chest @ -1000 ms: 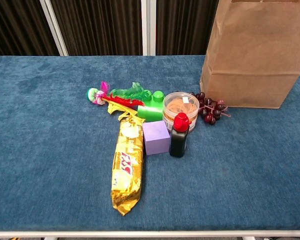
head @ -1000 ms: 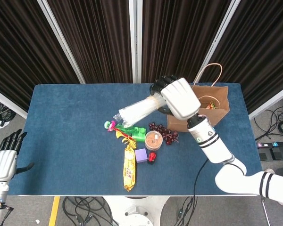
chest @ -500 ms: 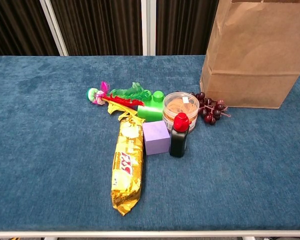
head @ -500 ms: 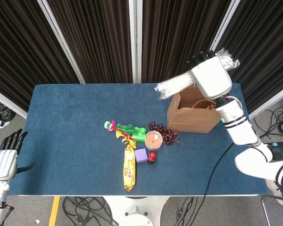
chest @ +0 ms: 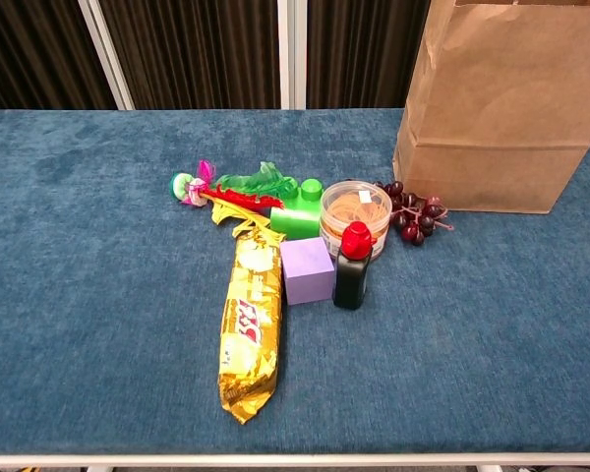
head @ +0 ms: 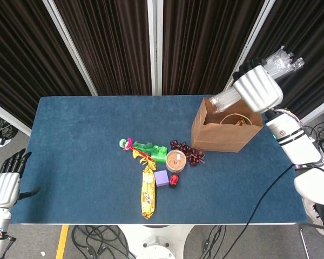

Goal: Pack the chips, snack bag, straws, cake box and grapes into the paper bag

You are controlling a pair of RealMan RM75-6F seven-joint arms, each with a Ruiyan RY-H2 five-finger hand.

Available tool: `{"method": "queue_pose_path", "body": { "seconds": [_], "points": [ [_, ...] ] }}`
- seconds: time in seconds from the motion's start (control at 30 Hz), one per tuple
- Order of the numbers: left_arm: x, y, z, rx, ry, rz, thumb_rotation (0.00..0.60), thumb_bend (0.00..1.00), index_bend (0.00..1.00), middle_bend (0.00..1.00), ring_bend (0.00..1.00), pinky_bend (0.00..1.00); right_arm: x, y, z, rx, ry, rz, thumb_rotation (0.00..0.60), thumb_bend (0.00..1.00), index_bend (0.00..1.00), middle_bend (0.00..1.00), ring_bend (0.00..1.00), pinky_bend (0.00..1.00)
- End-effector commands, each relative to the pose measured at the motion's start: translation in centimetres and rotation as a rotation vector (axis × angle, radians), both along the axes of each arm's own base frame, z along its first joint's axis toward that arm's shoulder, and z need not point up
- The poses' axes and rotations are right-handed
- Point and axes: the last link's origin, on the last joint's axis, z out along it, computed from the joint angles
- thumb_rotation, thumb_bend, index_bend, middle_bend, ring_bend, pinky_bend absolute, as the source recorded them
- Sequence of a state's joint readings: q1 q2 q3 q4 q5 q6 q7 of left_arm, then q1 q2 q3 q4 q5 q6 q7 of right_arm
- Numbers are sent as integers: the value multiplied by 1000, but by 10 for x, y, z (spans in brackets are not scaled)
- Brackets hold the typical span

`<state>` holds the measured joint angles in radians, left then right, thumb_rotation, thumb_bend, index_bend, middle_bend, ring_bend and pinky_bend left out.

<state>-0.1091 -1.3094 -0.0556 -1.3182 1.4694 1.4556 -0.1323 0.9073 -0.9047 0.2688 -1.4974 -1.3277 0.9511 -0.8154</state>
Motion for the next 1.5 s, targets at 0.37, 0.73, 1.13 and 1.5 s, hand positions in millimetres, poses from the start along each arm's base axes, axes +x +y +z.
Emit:
{"method": "queue_pose_path", "body": {
  "seconds": [0.37,0.73,1.13,1.5],
  "points": [
    [-2,-1,2,7,-2,5,600,88,45,9,0,117,-22,4,-21,62,87,-139,600,169,717,493,369,464],
    [-5,-2,3,13,-6,10,600,88,45,9,0,117,-21,10,-30,54,-2,-210,600,0,486,361,169,215],
    [-5,-1,5,16,-6,8,600,87,45,9,0,117,-8,11,-35,57,-147,-203,600,0,410,319,136,190],
    [-1,1,4,16,-8,1,600,88,45,9,0,117,26,10,-16,50,-410,-180,600,0,356,288,121,190]
  ]
}}
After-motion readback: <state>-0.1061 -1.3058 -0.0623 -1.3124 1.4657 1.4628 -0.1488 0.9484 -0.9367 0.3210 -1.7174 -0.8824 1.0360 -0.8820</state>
